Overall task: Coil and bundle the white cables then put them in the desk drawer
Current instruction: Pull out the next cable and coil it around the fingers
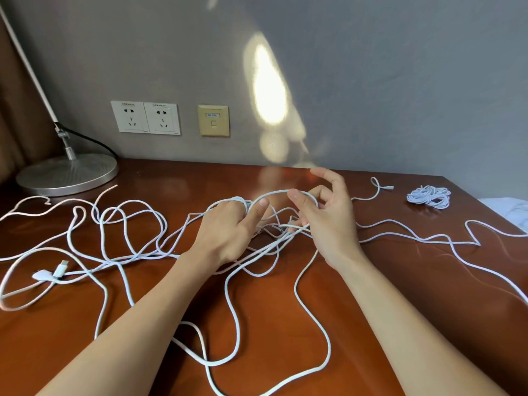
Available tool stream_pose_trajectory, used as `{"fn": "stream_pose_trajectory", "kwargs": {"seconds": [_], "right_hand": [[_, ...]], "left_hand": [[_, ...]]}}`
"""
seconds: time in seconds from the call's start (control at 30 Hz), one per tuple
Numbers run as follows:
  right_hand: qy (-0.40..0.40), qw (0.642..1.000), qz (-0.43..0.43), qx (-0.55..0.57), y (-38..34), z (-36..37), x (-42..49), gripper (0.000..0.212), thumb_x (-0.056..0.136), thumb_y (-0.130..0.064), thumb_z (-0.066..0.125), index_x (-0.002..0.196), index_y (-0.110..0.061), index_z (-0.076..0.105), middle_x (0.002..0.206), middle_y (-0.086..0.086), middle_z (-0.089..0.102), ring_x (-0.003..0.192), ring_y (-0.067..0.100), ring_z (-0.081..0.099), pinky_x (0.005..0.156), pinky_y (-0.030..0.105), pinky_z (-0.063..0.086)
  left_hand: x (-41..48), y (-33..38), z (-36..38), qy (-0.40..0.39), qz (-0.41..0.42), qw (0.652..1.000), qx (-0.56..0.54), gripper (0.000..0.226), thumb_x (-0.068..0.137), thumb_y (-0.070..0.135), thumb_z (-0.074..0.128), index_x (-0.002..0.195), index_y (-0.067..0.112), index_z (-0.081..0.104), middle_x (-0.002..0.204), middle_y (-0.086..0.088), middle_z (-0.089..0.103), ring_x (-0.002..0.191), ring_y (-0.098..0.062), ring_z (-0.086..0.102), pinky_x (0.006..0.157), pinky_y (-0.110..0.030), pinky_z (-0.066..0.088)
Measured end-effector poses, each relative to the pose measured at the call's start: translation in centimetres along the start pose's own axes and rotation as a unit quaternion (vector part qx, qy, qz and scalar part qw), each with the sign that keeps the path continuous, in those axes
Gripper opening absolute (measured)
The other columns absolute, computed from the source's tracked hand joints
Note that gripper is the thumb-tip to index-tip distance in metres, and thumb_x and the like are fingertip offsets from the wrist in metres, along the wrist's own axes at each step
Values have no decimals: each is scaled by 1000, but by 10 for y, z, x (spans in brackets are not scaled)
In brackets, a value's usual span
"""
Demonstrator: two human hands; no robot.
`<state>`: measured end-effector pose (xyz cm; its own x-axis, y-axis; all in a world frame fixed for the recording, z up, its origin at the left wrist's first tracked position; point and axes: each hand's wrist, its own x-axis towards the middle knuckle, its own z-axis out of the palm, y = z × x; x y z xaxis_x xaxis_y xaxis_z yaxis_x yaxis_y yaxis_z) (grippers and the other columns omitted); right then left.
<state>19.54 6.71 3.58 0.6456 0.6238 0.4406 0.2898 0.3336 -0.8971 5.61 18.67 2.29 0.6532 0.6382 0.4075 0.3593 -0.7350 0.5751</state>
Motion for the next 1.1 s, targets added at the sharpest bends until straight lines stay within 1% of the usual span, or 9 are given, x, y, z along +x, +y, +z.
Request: {"fn": "stream_pose_trajectory", "kwargs": {"seconds": [0.1,0.2,0.4,0.5,0.6,0.77,0.93,1.03,1.1], "right_hand": [[-19,1000,6,-6,-1,0,0,50,92,-10,76,134,-22,53,76,5,56,55,13,60,59,36,61],[-30,999,10,-16,2,-2,1,49,92,-13,77,133,-25,55,80,6,59,57,14,61,65,33,58],[-75,994,16,-82,10,-4,-2,19,96,-23,73,114,-21,68,92,-4,73,80,9,71,75,25,57],[-71,991,34,-106,12,-3,-2,15,98,-29,70,109,-18,69,77,-8,72,67,8,67,63,26,55],[-40,991,40,-123,9,-5,-2,17,102,-30,65,105,-14,69,66,0,69,48,18,61,52,26,50],[-17,997,66,-18,1,-3,-2,9,102,-22,64,101,-16,71,62,6,64,48,19,60,50,26,54],[-21,998,46,-26,4,-5,1,14,102,-23,65,107,-14,74,56,-7,53,55,8,48,58,24,48],[-24,998,61,0,5,-8,2,17,104,-20,60,111,-9,71,54,-16,50,50,5,38,53,23,39],[-42,997,63,-9,6,-8,2,14,105,-14,58,112,-11,69,56,-16,51,49,6,38,52,25,39]], "left_hand": [[2,-6,3,-14,-7,1000,-10,77,92,81,17,57,14,27,52,1,27,53,-20,29,56,-39,28],[3,-12,5,-35,-13,999,-34,77,88,81,14,58,12,31,52,2,28,53,-19,29,59,-41,31],[2,-7,3,-68,5,992,-111,64,102,58,19,56,14,27,52,2,24,53,-15,21,58,-35,24],[0,-4,2,-91,8,982,-165,58,105,50,21,56,20,22,54,3,22,54,-15,19,57,-34,23],[0,-1,0,-109,0,961,-253,59,111,39,23,60,9,23,59,-5,19,54,-14,16,51,-25,21],[3,2,3,-125,-18,929,-348,60,100,46,26,61,1,23,59,-16,17,53,-22,16,48,-25,21],[5,1,3,-129,-61,857,-495,51,99,39,29,56,13,21,55,-1,12,49,-14,11,47,-29,8],[7,-1,0,-137,-84,795,-584,53,100,34,27,49,21,25,51,3,11,49,-12,7,49,-33,3],[7,1,-4,-146,-88,757,-630,47,95,34,29,50,22,20,48,5,12,50,-11,5,48,-30,3]]}}
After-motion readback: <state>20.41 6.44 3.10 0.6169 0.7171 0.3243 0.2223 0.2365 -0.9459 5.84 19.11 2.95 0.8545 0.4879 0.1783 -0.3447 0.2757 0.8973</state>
